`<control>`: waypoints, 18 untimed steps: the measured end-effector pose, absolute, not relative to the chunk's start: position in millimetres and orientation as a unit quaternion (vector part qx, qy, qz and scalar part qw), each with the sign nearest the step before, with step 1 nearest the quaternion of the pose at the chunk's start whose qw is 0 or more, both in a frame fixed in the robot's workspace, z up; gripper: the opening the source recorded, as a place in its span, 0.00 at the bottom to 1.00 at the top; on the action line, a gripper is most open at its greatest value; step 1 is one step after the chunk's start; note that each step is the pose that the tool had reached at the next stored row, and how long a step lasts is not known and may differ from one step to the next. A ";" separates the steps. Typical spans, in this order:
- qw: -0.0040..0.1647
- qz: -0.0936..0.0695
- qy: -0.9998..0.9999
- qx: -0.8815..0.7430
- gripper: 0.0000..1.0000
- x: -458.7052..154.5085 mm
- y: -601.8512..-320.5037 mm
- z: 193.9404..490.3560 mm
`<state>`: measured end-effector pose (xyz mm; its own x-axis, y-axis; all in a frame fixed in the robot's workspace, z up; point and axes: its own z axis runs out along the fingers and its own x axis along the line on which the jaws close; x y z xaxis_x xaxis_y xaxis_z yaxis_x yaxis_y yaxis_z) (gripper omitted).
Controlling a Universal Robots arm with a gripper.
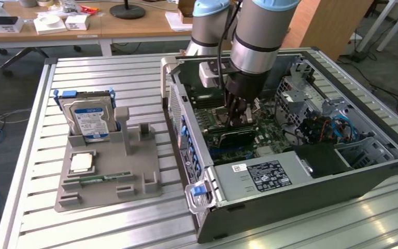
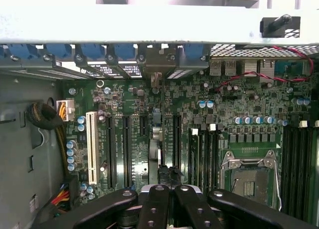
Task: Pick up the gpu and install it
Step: 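Press down on the gpu until it lock into place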
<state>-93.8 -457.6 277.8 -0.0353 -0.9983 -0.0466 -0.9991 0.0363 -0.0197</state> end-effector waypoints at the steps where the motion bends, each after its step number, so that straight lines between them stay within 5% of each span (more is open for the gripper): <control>1: 0.024 0.009 0.720 -0.694 0.10 -94.3 -457.6 277.6; 18: 0.024 0.009 0.719 -0.694 0.10 -96.2 -457.3 271.1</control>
<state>-96.2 -457.3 271.1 -0.0353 -0.9983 -0.0470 -0.9991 0.0362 -0.0199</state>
